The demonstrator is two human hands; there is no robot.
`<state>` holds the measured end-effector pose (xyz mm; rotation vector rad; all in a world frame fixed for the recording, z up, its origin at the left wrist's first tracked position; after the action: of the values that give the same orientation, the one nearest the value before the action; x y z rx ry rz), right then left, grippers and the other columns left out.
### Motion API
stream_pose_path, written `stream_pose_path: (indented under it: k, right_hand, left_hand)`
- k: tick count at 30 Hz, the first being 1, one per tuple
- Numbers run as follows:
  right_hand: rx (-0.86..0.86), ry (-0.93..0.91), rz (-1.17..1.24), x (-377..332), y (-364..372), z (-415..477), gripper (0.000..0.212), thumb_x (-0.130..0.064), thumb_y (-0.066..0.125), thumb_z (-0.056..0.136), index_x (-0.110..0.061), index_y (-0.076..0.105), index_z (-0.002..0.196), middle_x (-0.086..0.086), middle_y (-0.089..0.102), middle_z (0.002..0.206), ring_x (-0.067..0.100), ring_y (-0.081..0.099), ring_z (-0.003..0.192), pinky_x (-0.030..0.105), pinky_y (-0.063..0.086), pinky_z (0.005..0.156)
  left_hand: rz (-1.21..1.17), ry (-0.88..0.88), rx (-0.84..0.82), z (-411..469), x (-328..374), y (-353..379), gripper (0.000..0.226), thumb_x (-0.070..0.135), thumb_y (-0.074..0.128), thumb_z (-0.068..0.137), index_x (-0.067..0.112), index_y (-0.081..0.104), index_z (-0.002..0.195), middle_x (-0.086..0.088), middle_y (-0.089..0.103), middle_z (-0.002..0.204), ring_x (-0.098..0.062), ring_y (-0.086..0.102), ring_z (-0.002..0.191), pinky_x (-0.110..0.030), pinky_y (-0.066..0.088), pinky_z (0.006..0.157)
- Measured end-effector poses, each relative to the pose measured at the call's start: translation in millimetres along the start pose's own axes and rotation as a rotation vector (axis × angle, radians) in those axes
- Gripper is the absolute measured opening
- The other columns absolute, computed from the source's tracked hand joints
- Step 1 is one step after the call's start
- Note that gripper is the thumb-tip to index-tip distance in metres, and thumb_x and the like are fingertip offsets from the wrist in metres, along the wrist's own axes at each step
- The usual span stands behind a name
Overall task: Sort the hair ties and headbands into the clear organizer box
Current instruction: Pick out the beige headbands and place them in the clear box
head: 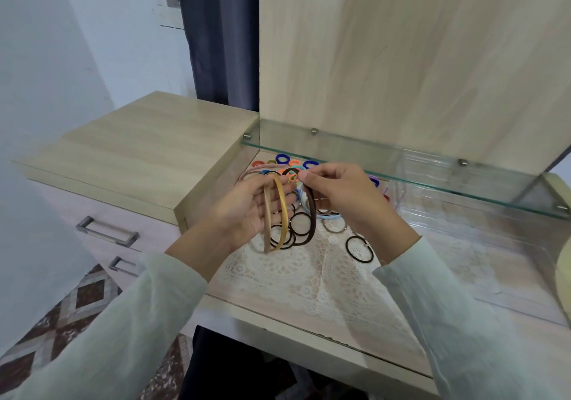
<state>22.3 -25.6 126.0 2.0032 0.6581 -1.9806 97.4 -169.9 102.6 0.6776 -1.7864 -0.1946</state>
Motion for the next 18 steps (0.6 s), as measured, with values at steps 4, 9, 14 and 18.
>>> stream_pose_path:
  k: [4,9,14,18]
  right_hand:
    - [-0.028,0.022,0.034,0,6,-3,0.017,-0.012,0.064,0.091,0.002,0.07,0.098,0.012,0.07,0.078,0.01,0.064,0.058,0.018,0.05,0.053]
    - [-0.041,0.021,0.045,5,13,-3,0.014,-0.013,0.066,0.09,-0.001,0.072,0.096,0.018,0.073,0.091,0.021,0.069,0.075,0.027,0.058,0.063]
    - [-0.046,0.05,0.067,8,15,-1,0.014,-0.014,0.066,0.09,-0.002,0.071,0.095,0.01,0.072,0.079,0.017,0.068,0.068,0.029,0.058,0.064]
    - [-0.046,0.054,0.073,9,16,-1,0.017,-0.017,0.066,0.09,-0.001,0.069,0.096,0.011,0.071,0.081,0.018,0.068,0.07,0.03,0.058,0.064]
  left_hand:
    - [-0.004,-0.002,-0.003,1,0,0,0.03,0.017,0.044,0.102,0.002,0.066,0.116,-0.01,0.074,0.103,-0.022,0.071,0.093,-0.036,0.059,0.081]
    - [-0.009,0.002,-0.003,3,-1,0,0.028,0.016,0.046,0.101,0.001,0.065,0.115,-0.012,0.071,0.101,-0.021,0.071,0.088,-0.037,0.06,0.081]
    - [0.034,-0.003,-0.006,5,-3,-1,0.026,0.017,0.047,0.1,0.003,0.068,0.106,-0.014,0.073,0.106,-0.026,0.07,0.102,-0.042,0.056,0.091]
    - [0.035,-0.018,-0.009,8,-4,-1,0.029,0.018,0.047,0.1,0.002,0.067,0.113,-0.017,0.07,0.117,-0.029,0.066,0.112,-0.045,0.049,0.101]
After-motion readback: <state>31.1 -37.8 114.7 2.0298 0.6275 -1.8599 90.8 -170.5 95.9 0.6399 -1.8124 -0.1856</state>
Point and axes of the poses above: each hand's wrist, its own z-axis towards the middle knuckle, its own y-axis out of the palm, x = y × z, the point moved 1 cm from there along z, towards the middle knuckle
